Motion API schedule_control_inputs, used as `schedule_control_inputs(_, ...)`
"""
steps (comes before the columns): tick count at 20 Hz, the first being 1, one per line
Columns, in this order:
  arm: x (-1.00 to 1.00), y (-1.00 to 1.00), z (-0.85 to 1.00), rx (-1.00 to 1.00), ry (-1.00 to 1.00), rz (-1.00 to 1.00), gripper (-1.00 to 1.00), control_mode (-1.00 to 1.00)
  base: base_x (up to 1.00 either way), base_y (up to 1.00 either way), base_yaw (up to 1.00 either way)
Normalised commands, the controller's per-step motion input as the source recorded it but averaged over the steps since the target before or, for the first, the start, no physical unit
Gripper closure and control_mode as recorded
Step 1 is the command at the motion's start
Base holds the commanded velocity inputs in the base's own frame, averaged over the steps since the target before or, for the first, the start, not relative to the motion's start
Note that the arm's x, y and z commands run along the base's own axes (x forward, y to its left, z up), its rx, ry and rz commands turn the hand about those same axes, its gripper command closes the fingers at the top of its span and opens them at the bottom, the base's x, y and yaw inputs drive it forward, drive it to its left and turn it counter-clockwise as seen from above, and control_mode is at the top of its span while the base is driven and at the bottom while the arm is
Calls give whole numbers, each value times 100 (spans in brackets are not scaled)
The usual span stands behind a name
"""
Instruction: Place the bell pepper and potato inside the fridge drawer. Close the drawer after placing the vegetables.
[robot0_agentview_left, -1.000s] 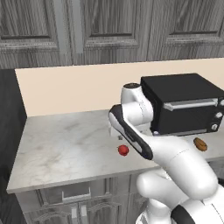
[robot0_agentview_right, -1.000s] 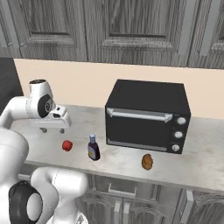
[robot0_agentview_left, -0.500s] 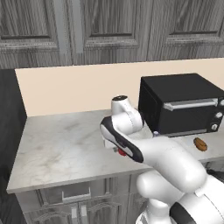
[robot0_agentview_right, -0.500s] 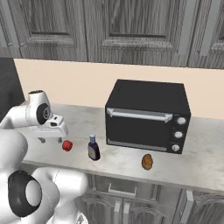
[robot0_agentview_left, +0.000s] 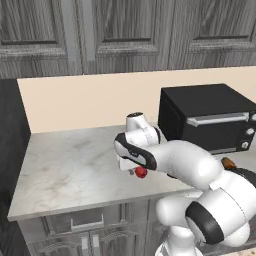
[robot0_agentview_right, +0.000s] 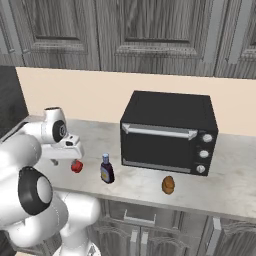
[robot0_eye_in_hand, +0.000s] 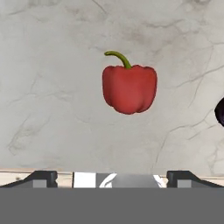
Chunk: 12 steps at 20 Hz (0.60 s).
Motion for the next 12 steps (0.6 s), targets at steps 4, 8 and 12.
schedule_control_inputs(4, 24, 0, -29, 0, 7, 0, -100, -100, 0, 0, 0)
schedule_control_inputs(8, 19, -4, -32, 0, 2, 0, -100, -100, 0, 0, 0)
schedule_control_inputs(12, 20, -6, -20, 0, 0, 0, -100, -100, 0, 0, 0)
